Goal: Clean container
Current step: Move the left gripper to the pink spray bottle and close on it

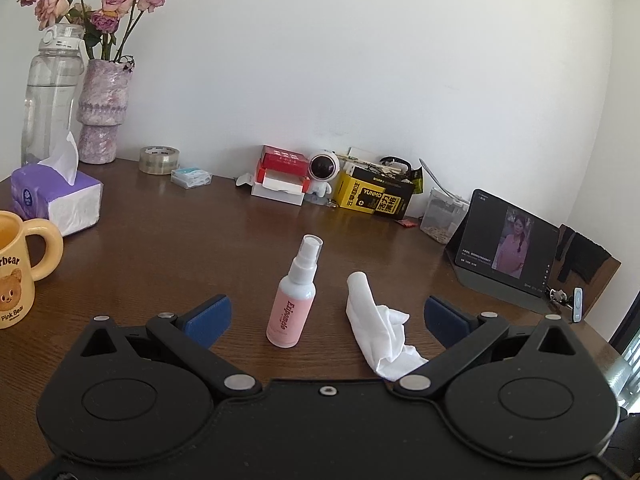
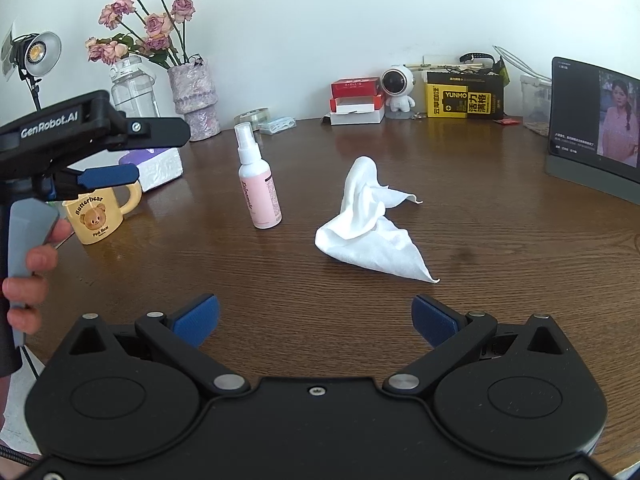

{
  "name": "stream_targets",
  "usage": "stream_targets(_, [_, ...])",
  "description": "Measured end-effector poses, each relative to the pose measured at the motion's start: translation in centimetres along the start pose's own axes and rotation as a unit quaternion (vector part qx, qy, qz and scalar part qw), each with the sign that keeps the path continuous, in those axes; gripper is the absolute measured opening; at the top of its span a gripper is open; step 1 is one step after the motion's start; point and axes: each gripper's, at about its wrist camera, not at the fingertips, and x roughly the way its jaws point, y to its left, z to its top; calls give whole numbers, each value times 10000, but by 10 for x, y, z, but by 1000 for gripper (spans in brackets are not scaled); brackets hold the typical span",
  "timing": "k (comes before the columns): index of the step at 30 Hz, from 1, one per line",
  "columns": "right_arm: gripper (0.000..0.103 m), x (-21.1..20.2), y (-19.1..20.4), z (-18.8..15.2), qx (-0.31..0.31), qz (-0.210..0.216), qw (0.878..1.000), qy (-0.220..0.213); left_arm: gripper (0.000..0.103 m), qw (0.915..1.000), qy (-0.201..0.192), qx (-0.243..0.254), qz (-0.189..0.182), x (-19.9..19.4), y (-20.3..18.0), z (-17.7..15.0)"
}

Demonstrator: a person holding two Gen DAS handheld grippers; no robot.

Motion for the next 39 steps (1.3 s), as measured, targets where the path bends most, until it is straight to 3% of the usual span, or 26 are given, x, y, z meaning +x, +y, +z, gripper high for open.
stream_targets(23, [103, 11, -15, 0, 164, 147, 9998, 34, 100, 9966, 255, 615, 491, 68, 1, 11])
stream_targets(27, [103, 15, -18, 0, 213, 179, 9996, 34, 93, 9949, 294, 808, 522, 85, -3, 12])
stream_targets(31, [103, 18, -22, -1, 266, 164, 9995, 57, 72, 9958, 306, 721, 478, 99, -1, 13])
stream_targets(39, [103, 22, -28, -1, 329, 161, 9993, 79, 55, 9966, 296, 680, 373, 113, 2, 12])
